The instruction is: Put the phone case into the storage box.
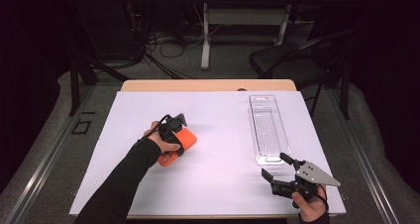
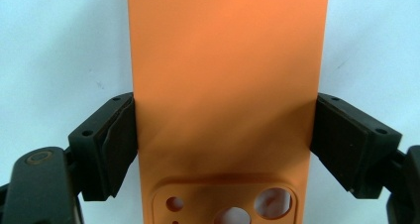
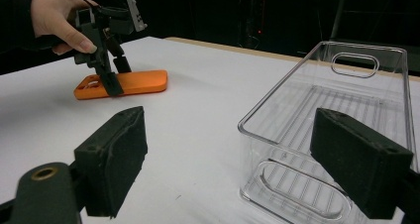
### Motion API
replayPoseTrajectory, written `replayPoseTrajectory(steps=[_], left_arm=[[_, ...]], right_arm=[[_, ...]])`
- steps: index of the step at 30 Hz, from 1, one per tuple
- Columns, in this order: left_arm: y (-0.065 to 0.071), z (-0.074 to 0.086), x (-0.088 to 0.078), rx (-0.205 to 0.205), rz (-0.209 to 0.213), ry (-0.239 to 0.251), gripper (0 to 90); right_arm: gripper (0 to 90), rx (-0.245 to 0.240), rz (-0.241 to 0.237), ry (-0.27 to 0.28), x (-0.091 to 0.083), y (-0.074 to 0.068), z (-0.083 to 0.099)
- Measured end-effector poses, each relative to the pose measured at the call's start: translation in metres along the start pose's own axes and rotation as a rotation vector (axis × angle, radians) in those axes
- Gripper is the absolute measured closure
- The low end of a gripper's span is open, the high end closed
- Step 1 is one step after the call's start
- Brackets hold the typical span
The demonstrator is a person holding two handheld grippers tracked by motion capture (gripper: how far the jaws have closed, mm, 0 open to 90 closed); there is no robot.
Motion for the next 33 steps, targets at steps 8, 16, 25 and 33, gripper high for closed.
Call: replayPoseTrajectory(steps=[8,16,25,33], left_arm=[[-0.002,0.002,-0.005,-0.006,0.007,0.010,16.1],[-0.002,0.003,-0.010,-0.006,0.010,0.023,16.1],[-0.002,0.005,-0.013,-0.008,0.015,0.033,16.1],[0.000,0.005,-0.016,0.000,0.015,0.047,16.1]], right_arm=[[13.9,0.000,-0.001,-0.002,0.000,0.000,0.000],[13.9,0.000,0.000,-0.001,0.000,0.000,0.000],[13.9,0.000,-0.001,0.000,0.000,-0.001,0.000],[13.9,0.000,-0.001,0.003,0.001,-0.001,0.000]])
Point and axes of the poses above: each handheld gripper's, and its own axes: x roughly forward along the jaws, z roughly out of its underside, y roughly to its right, the point moved 4 cm from there along x, roughly forward along the jaws, and after that the axes turned 2 degrees about y, right-handed, at the moved point
